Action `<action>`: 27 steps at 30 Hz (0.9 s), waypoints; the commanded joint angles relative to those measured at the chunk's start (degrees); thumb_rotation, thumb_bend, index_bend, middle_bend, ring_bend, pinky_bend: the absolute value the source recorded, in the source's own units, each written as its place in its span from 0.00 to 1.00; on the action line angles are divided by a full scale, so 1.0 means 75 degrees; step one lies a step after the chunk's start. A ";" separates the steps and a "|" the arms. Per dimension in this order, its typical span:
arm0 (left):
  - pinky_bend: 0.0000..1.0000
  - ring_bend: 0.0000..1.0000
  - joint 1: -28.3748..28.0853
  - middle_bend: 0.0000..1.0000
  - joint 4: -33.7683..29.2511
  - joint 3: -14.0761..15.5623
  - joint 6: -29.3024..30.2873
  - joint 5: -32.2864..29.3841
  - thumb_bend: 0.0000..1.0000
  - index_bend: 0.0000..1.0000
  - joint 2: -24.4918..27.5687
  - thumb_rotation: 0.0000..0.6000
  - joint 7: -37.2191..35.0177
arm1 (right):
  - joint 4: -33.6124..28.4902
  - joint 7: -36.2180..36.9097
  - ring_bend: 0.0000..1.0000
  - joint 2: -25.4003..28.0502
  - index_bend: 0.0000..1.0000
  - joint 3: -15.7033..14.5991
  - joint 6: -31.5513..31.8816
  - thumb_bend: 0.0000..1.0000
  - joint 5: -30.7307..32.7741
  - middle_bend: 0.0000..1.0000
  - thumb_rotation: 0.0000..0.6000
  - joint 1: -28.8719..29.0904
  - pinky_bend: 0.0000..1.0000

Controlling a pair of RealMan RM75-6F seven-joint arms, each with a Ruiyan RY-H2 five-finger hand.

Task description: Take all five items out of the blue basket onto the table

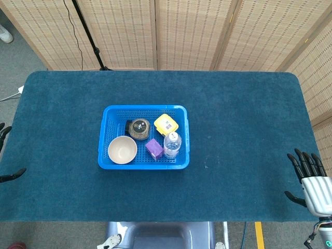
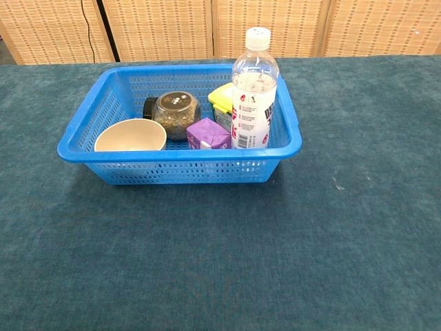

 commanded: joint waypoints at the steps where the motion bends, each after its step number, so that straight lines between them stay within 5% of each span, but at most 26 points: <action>1: 0.00 0.00 0.0017 0.00 -0.0030 -0.0013 0.0024 0.0028 0.00 0.00 0.0076 1.00 -0.0144 | -0.0028 -0.0094 0.00 -0.0043 0.00 -0.0034 0.0029 0.00 -0.0073 0.00 1.00 -0.0013 0.00; 8: 0.00 0.00 0.0116 0.00 -0.0034 0.0030 0.0149 0.0169 0.00 0.00 0.0166 1.00 -0.0381 | 0.0034 0.0137 0.00 -0.0061 0.00 -0.0060 0.0195 0.00 -0.0433 0.00 1.00 0.0051 0.00; 16: 0.00 0.00 0.0149 0.00 -0.0057 0.0057 0.0279 0.0320 0.00 0.00 0.0075 1.00 -0.0226 | -0.0177 0.3509 0.00 0.0352 0.00 -0.0072 -0.0721 0.00 -0.1291 0.00 1.00 0.1336 0.00; 27: 0.00 0.00 0.0173 0.00 -0.0060 0.0041 0.0403 0.0314 0.00 0.00 -0.0088 1.00 0.0068 | 0.0236 0.5842 0.00 -0.0424 0.00 0.0514 -0.2163 0.00 -0.1101 0.00 1.00 0.3060 0.00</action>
